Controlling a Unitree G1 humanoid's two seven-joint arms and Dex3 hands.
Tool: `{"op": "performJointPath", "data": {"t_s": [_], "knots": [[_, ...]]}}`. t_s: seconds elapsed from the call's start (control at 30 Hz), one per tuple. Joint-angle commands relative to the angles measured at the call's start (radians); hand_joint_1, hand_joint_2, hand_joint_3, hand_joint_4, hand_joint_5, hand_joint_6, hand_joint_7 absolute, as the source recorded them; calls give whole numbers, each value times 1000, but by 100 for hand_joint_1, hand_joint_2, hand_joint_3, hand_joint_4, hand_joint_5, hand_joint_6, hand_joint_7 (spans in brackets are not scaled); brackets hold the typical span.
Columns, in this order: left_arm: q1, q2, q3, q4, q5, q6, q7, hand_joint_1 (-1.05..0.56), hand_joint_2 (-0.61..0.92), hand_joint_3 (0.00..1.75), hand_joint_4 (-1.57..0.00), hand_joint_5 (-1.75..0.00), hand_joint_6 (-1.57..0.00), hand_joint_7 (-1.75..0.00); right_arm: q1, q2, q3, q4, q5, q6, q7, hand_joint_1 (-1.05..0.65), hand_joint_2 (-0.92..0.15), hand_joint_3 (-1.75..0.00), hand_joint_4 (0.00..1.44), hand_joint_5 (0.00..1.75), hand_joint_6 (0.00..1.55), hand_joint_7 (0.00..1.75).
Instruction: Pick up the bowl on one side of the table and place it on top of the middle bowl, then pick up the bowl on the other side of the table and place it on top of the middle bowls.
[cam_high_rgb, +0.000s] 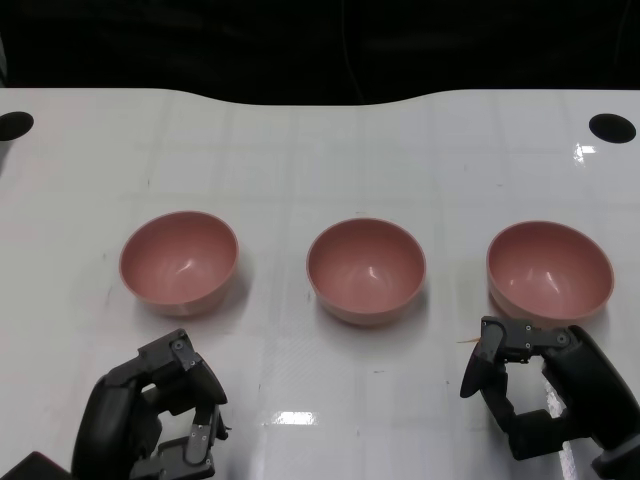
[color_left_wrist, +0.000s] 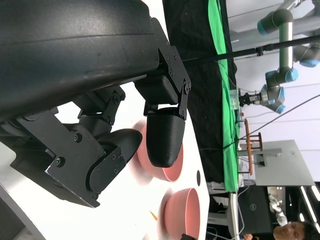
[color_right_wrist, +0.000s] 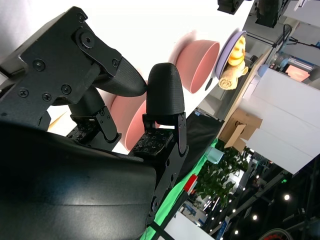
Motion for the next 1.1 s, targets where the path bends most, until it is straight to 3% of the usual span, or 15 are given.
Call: {"op": "performJointPath", "data": {"t_s": [0.03,0.5,0.6,0.63,0.7,0.8,0.9,0.97,1.03,1.1], "knots": [[-5,7,4,9,8,1,15,-8,36,138,-82,-173,-79,-155,3,-20,-11,1,27,0,11,-11,-34,-142,86,171,86,133],[-3,13,11,12,-5,-6,7,-7,37,137,-80,-171,-79,-152,7,-16,-11,-7,15,-3,8,-12,-35,-140,87,169,85,133],[-8,11,18,22,-11,-19,12,-5,41,131,-78,-160,-76,-148,5,-12,-10,-5,17,-2,8,-11,-35,-141,87,168,86,132],[-9,9,21,18,-13,-14,17,-4,44,125,-76,-154,-75,-141,3,-11,-9,-3,18,-1,9,-11,-35,-141,87,168,86,132],[-11,10,27,13,-9,-9,27,-8,57,91,-73,-132,-76,-108,0,-11,-9,-2,16,1,7,-12,-34,-141,87,170,86,132],[-13,21,31,-1,6,0,36,-10,69,61,-71,-117,-77,-85,2,-10,-9,-6,13,6,3,-13,-34,-141,87,170,87,132],[-15,39,31,-37,47,31,60,-17,86,21,-63,-81,-76,-33,2,-11,-10,-12,7,8,-3,-12,-34,-141,87,170,87,132],[-12,55,29,-70,124,63,109,-26,91,13,-60,-71,-72,-17,2,-12,-10,-13,5,10,-4,-12,-34,-142,87,171,87,132],[-5,71,27,-129,221,119,168,-29,92,12,-59,-68,-70,-13,3,-12,-9,-13,8,12,-2,-12,-34,-142,87,172,87,132],[3,85,24,-200,319,190,224,-33,92,13,-57,-47,-56,-3,3,-11,-9,-13,10,13,-1,-12,-35,-142,87,171,87,132]]}}
